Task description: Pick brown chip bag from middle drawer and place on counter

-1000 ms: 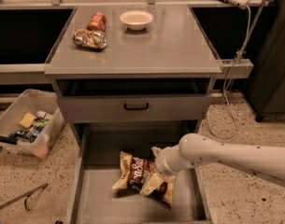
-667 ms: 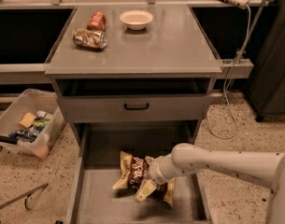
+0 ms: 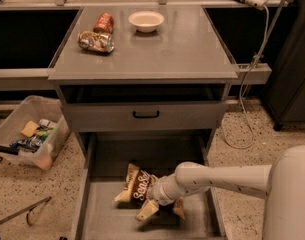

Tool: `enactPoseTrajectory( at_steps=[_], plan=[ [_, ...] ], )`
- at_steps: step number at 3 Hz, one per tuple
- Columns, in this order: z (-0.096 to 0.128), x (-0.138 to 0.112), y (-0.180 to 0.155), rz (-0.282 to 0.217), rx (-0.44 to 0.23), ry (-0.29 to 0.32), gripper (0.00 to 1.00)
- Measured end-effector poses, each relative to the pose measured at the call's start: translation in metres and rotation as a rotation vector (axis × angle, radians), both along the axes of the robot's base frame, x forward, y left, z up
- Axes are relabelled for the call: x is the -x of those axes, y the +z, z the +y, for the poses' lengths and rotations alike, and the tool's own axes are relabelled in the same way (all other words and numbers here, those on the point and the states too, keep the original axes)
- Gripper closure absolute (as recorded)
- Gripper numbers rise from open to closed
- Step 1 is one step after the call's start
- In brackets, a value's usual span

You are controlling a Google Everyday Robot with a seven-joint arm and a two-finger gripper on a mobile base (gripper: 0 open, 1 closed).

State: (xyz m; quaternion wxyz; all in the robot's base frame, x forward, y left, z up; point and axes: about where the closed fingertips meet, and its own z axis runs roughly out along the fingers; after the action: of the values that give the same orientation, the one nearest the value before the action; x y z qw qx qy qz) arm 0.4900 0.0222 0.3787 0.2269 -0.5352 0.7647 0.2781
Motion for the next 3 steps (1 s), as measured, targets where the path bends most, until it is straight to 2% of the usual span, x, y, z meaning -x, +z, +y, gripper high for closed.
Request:
enactPoseTrajectory(
  at_steps=[3],
  plan=[
    [0.0, 0.0, 0.019, 0.0, 0.0, 0.0, 0.89]
  ],
)
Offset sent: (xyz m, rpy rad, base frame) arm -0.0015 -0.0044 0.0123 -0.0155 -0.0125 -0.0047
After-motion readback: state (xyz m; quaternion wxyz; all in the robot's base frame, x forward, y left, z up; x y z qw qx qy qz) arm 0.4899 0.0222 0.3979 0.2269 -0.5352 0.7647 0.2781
